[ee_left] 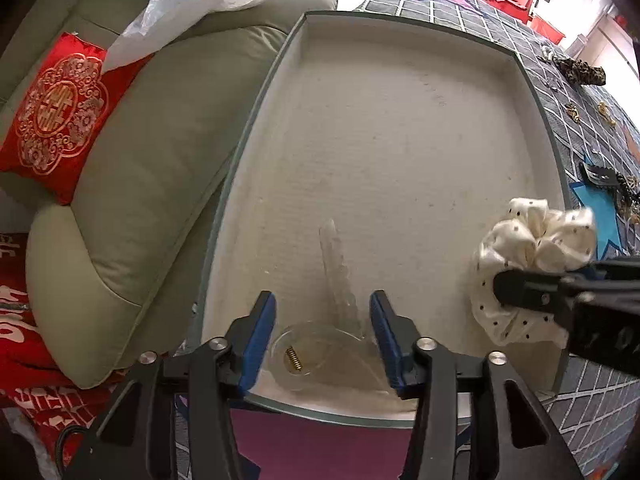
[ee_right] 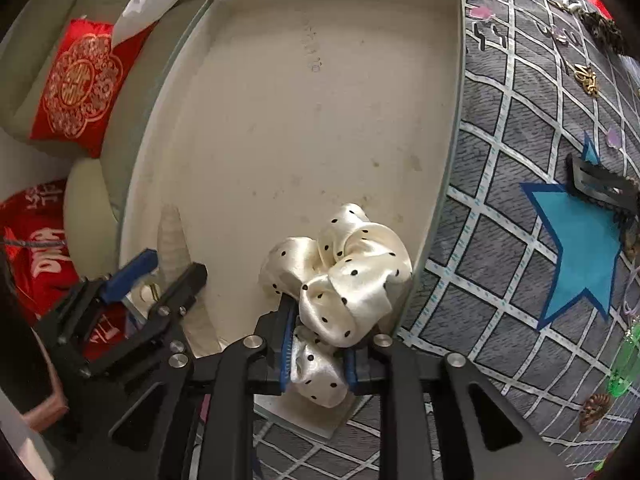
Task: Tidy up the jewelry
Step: 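Carry both items to the cream tray and release them inside, then grasp the black hair clip with the left tool while the right tool grasps the green bangle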
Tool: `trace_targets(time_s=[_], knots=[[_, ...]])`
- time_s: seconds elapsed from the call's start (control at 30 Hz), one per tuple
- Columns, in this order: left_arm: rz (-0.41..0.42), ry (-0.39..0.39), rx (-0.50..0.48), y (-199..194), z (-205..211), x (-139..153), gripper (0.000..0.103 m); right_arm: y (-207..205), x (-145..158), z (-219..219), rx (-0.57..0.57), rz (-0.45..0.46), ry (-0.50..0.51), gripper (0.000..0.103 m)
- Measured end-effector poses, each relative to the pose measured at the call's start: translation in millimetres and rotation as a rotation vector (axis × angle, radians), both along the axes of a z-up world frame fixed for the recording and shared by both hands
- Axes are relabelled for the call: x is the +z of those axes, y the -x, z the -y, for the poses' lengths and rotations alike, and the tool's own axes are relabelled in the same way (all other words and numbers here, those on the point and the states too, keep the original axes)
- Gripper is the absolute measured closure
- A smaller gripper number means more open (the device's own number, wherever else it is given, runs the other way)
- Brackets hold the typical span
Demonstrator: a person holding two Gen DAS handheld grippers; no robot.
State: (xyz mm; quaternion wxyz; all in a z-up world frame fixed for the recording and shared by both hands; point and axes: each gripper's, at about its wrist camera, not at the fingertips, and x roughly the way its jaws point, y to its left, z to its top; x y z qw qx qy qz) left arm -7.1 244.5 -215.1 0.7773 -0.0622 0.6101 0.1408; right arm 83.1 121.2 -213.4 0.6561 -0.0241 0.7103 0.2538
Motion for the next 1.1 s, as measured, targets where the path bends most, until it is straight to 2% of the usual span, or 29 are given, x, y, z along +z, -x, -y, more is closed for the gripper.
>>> trace_targets(time_s=[0.03, 0.07, 0.17, 0.23, 0.27, 0.3, 0.33, 0.4, 0.73, 0.97, 1.03, 1.07, 1.1], knots=[[0.003, -0.004, 0.004, 0.5, 0.9, 1.4, 0.032, -2.3, 3.3, 2.4, -0.007, 0.004, -0.008, 0.063], [0.014, -0.006, 0.009, 1.1, 0.7, 4.2, 0.030, -4.9, 7.0, 2.8, -0.015, 0.011, -0.021, 0.056], [0.025, -0.009, 0.005, 1.3, 0.9, 10.8, 0.030, -11.6, 19.9, 5.9, -0.041, 0.033, -0.053, 0.036], [0.025, -0.010, 0.001, 2.9, 2.8, 12.5, 0.030, -15.2, 28.5, 9.0, -0.061, 0.046, -0.070, 0.033], [0.024, -0.011, 0.000, 2.7, 2.1, 13.8, 0.025, -17.4, 33.9, 12.1, -0.074, 0.050, -0.081, 0.032], [0.024, -0.012, 0.000, 3.0, 1.0, 14.9, 0.015, -18.4, 39.1, 14.1, -0.082, 0.055, -0.087, 0.029], [0.032, -0.015, 0.001, 3.8, 1.3, 17.8, 0.000, -19.3, 44.6, 18.2, -0.090, 0.064, -0.093, 0.027], [0.053, -0.026, -0.001, 4.9, 1.9, 23.2, 0.000, -20.5, 52.7, 24.3, -0.098, 0.074, -0.098, 0.026], [0.040, -0.014, -0.011, 6.3, 8.6, 38.2, 0.000, -11.4, 73.6, 68.0, -0.178, 0.077, -0.102, 0.016], [0.047, -0.013, -0.047, 12.9, 34.6, 64.4, 0.000, 4.1, 82.7, 124.2, -0.245, 0.069, -0.099, 0.015], [0.043, -0.011, -0.059, 14.0, 44.2, 70.0, 0.000, 9.2, 85.9, 138.3, -0.264, 0.076, -0.089, 0.009], [0.043, -0.007, -0.068, 14.7, 50.7, 73.3, 0.000, 11.9, 87.4, 146.3, -0.278, 0.080, -0.086, 0.001], [0.042, -0.004, -0.078, 15.1, 55.5, 75.6, 0.000, 14.9, 89.6, 155.7, -0.295, 0.090, -0.090, 0.000]])
